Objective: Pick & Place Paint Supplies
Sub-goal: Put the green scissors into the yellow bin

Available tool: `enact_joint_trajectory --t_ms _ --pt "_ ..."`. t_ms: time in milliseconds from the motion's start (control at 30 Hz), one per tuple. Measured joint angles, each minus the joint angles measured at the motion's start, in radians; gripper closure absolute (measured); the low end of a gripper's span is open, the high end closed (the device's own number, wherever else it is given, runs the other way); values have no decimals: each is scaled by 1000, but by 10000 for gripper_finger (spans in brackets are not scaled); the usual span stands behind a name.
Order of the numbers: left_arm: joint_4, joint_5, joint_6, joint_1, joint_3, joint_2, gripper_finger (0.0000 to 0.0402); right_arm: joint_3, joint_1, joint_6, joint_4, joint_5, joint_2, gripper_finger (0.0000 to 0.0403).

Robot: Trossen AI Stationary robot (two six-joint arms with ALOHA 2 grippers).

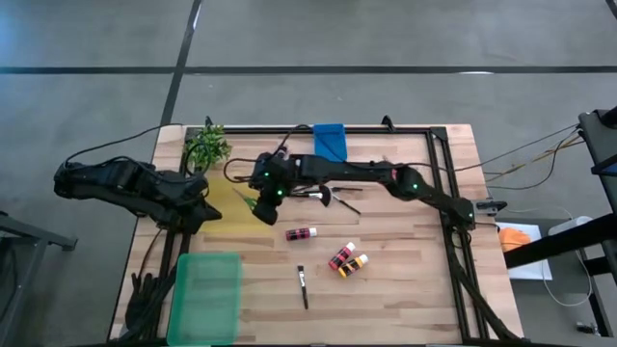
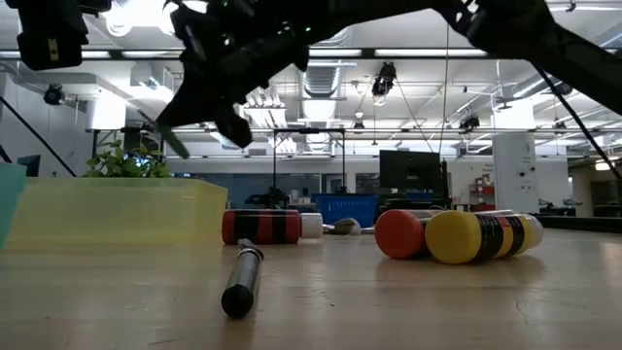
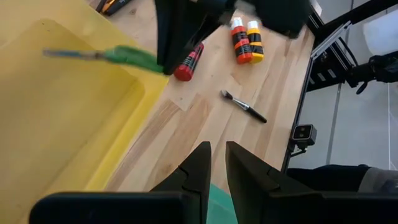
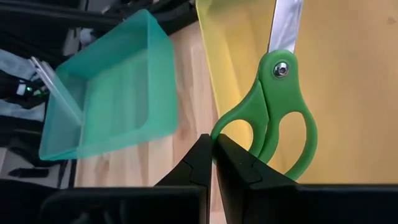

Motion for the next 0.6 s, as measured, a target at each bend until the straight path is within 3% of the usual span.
enact_joint_trajectory --t_ms 367,600 --pt "1 0 1 0 -2 0 341 -8 0 -70 29 -17 14 387" --pt "4 0 3 0 -2 0 341 -8 -8 -103 34 28 6 303"
